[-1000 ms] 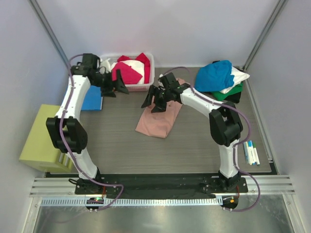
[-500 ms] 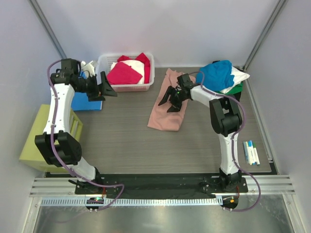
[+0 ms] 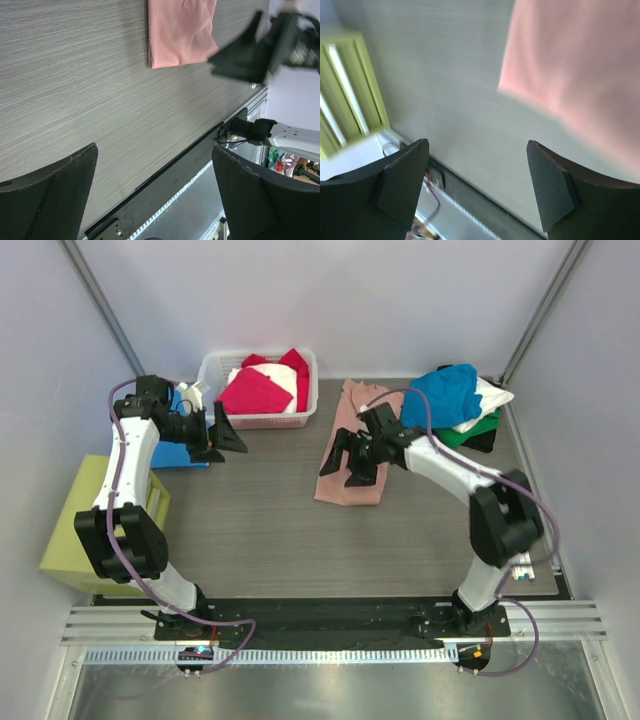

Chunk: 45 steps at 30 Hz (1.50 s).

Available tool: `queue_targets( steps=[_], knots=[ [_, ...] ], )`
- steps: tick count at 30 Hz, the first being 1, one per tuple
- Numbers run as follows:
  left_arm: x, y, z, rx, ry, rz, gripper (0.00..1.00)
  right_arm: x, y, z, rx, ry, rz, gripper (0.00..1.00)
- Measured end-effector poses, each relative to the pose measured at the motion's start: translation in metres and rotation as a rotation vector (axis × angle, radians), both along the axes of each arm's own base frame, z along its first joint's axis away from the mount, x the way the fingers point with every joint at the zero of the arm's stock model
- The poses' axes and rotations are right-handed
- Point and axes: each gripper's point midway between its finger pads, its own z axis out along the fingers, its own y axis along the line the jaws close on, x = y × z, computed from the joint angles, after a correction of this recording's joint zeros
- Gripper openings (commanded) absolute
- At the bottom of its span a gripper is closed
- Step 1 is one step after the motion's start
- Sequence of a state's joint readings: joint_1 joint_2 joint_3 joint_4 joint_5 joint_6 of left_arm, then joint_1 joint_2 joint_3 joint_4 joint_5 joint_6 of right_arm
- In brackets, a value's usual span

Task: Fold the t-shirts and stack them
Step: Fold the tshirt

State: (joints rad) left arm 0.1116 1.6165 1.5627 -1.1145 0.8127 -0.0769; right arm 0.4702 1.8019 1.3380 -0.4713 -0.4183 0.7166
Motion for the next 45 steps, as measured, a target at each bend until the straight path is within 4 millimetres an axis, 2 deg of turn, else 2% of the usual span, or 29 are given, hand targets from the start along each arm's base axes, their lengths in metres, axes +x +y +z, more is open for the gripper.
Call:
queue_targets(
  steps=[3, 5, 7, 11, 14, 17, 19, 23, 25, 27, 29, 31, 34, 36, 40, 45],
  knots=[
    [-0.001, -0.002, 0.001, -0.01, -0.008, -0.013, 1.0, -0.049, -0.006, 0.031, 0.003, -0.083, 0.014, 0.82],
    [-0.002, -0.005, 0.002, -0.016, -0.014, -0.031, 1.0, -0.067, -0.021, 0.036, -0.003, -0.103, -0.019, 0.81],
    [-0.004, -0.009, 0.002, -0.013, -0.029, -0.061, 1.0, -0.079, -0.039, 0.025, -0.026, -0.096, -0.072, 0.81],
    [-0.014, -0.029, 0.001, -0.01, -0.042, -0.15, 1.0, -0.094, -0.061, -0.02, -0.116, 0.008, -0.14, 0.81],
    [-0.022, -0.044, -0.002, -0.012, -0.032, -0.213, 1.0, -0.087, -0.058, -0.035, -0.149, 0.054, -0.14, 0.81],
    [-0.029, -0.053, -0.007, -0.012, -0.008, -0.256, 1.0, -0.059, -0.039, -0.026, -0.13, 0.048, -0.129, 0.82],
    [-0.032, -0.055, -0.011, -0.011, 0.001, -0.271, 1.0, -0.036, -0.023, -0.007, -0.092, 0.011, -0.118, 0.82],
    [-0.036, -0.054, -0.017, -0.008, 0.016, -0.282, 1.0, -0.002, 0.006, 0.051, 0.021, -0.099, -0.085, 0.83],
    [-0.036, -0.054, -0.019, -0.007, 0.018, -0.287, 1.0, 0.009, 0.011, 0.07, 0.055, -0.139, -0.082, 0.82],
    [-0.036, -0.054, -0.021, -0.007, 0.023, -0.289, 1.0, 0.017, 0.014, 0.074, 0.072, -0.153, -0.081, 0.82],
    [-0.036, -0.054, -0.023, -0.007, 0.034, -0.29, 1.0, 0.021, 0.013, 0.055, 0.058, -0.124, -0.088, 0.81],
    [-0.037, -0.053, -0.024, -0.006, 0.042, -0.293, 1.0, 0.02, 0.005, 0.018, 0.012, -0.063, -0.108, 0.81],
    [-0.038, -0.053, -0.026, 0.0, 0.041, -0.302, 1.0, -0.002, -0.024, -0.051, -0.106, 0.091, -0.156, 0.82],
    [-0.039, -0.052, -0.026, 0.002, 0.042, -0.305, 1.0, -0.019, -0.044, -0.08, -0.159, 0.186, -0.202, 0.82],
    [-0.04, -0.052, -0.027, 0.005, 0.046, -0.307, 1.0, -0.015, -0.06, -0.077, -0.176, 0.182, -0.255, 0.83],
    [-0.04, -0.052, -0.027, 0.005, 0.047, -0.307, 1.0, -0.017, -0.054, -0.067, -0.168, 0.183, -0.23, 0.86]
  ],
)
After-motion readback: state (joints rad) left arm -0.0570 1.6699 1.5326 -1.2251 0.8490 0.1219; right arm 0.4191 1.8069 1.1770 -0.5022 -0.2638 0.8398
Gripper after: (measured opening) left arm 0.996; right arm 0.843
